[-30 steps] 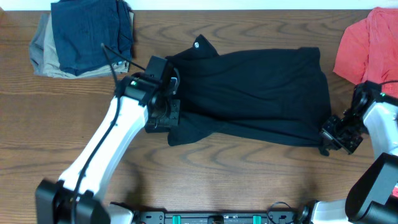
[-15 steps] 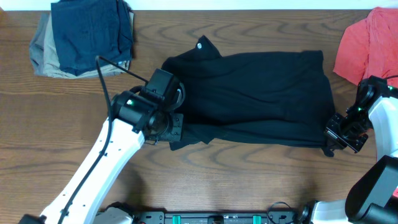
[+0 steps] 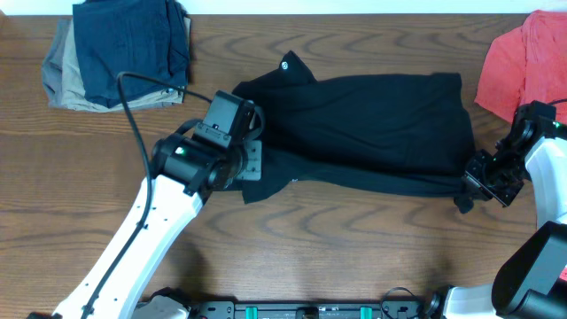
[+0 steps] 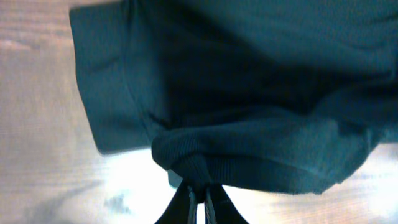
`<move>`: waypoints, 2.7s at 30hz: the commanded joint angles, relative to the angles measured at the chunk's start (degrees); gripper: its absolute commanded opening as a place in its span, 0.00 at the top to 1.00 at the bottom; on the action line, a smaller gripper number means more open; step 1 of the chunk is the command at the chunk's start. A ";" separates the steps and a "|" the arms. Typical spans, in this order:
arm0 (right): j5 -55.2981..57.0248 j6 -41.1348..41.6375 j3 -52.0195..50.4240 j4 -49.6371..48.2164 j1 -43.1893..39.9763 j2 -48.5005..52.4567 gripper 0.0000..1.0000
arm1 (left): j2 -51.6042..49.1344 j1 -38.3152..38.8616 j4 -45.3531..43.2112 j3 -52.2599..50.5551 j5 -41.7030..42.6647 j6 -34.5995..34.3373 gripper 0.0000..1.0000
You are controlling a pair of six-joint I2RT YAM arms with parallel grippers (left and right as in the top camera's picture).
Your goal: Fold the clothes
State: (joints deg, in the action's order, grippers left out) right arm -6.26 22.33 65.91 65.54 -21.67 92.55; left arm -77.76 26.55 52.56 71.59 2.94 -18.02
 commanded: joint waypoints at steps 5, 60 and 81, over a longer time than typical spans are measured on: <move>-0.98 0.13 1.05 -8.26 0.37 -0.85 0.96 | -7.08 0.04 -5.07 -0.02 -8.85 -0.28 0.94; 1.70 -1.79 -2.84 -10.51 11.78 -0.28 0.01 | -21.90 -4.09 -3.87 -3.63 8.39 -3.06 0.35; 6.62 -1.38 -16.63 -30.60 11.98 -0.28 0.04 | -32.20 -3.74 -7.52 -5.64 4.15 -2.25 0.52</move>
State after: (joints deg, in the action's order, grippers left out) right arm -3.25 21.21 50.30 36.10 -10.63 92.55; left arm -108.60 23.24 43.97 66.67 9.43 -21.10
